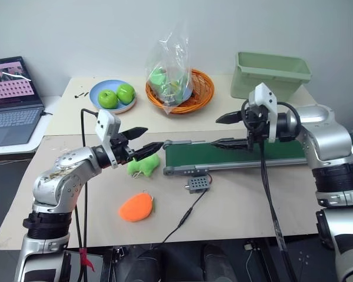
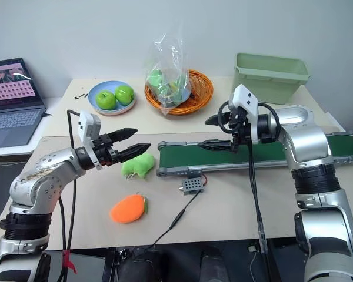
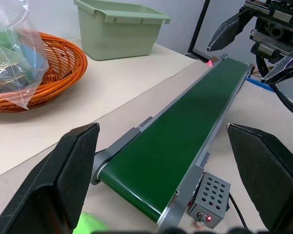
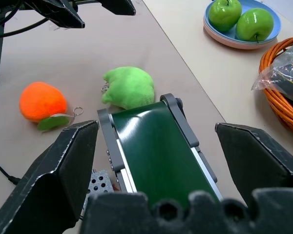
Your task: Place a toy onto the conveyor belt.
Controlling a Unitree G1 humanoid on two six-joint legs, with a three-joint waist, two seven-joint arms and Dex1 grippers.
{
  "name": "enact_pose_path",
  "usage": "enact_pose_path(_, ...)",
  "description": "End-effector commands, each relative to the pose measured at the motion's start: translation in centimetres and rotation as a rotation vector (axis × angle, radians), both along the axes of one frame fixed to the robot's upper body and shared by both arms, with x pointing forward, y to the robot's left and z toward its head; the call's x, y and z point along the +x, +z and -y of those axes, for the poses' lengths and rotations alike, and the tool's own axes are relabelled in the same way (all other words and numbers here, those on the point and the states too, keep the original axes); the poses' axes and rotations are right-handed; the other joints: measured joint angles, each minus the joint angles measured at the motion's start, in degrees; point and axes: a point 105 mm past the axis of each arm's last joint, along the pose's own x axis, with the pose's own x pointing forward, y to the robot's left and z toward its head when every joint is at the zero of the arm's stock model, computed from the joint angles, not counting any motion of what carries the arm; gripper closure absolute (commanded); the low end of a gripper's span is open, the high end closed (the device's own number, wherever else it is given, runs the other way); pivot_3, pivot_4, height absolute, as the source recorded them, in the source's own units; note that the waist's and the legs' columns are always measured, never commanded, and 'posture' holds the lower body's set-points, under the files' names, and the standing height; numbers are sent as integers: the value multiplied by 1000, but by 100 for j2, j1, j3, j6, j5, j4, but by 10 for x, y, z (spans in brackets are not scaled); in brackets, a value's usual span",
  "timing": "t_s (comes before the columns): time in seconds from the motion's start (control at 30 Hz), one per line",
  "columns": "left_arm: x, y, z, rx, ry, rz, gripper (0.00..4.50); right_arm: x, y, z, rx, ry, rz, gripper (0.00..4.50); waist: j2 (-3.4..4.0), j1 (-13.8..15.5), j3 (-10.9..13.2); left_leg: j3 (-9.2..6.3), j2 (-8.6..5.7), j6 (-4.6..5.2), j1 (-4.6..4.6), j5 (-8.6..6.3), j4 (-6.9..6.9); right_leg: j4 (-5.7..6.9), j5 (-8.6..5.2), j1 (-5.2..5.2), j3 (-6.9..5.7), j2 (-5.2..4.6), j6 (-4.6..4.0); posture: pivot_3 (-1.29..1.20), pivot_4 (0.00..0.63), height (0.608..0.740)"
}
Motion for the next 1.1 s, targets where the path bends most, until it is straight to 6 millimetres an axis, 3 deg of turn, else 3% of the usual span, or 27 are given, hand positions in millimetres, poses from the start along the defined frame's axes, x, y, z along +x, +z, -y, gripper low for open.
enact_pose_path(0.03, 1, 13, -6, 9, 22, 65, 53, -4, 11, -1, 17, 15, 47, 0, 0, 0, 0, 0, 0, 0, 0, 0, 0, 0, 0, 0, 0, 0, 0, 0, 150, 740)
enact_pose_path(0.23, -6, 20, -12, -4, 1, 99, 53, -3, 9, -2, 18, 17, 39, 0, 0, -8, 0, 0, 0, 0, 0, 0, 0, 0, 0, 0, 0, 0, 0, 0, 150, 740)
enact_pose_path(0.3, 1, 21, -22, 1, 67, 111, 53, -2, 8, -3, 15, 22, 37, 0, 0, -13, 0, 0, 1, 0, 0, 0, -1, 0, 0, -2, 0, 0, 0, 0, 150, 740)
enact_pose_path(0.5, -37, -12, -31, 142, -84, 53, 53, -1, 6, -6, 16, 35, 31, 0, 2, -38, 0, 3, 1, 0, 2, 0, -13, -2, 0, -5, 3, 0, 0, 0, 150, 740)
enact_pose_path(0.6, -59, -17, -39, 149, -115, 25, 53, -2, 2, -6, 15, 38, 22, 0, 4, -33, 2, 2, 4, 0, 1, 0, -20, -3, -1, -11, 3, 1, -2, 0, 150, 740)
enact_pose_path(0.77, -81, -34, -36, 184, -142, 5, 53, -1, 0, -7, 16, 40, 17, 0, 4, 19, 2, -1, 4, -3, 6, 1, -21, -2, -2, -2, 0, -1, -4, 0, 150, 740)
enact_pose_path(1.1, -90, -66, -43, 274, -107, -17, 53, -2, -2, -3, 12, 27, 15, 0, 5, 13, 2, 1, 5, -3, 8, 1, -22, -4, -3, -1, 0, 0, -6, 0, 150, 740)
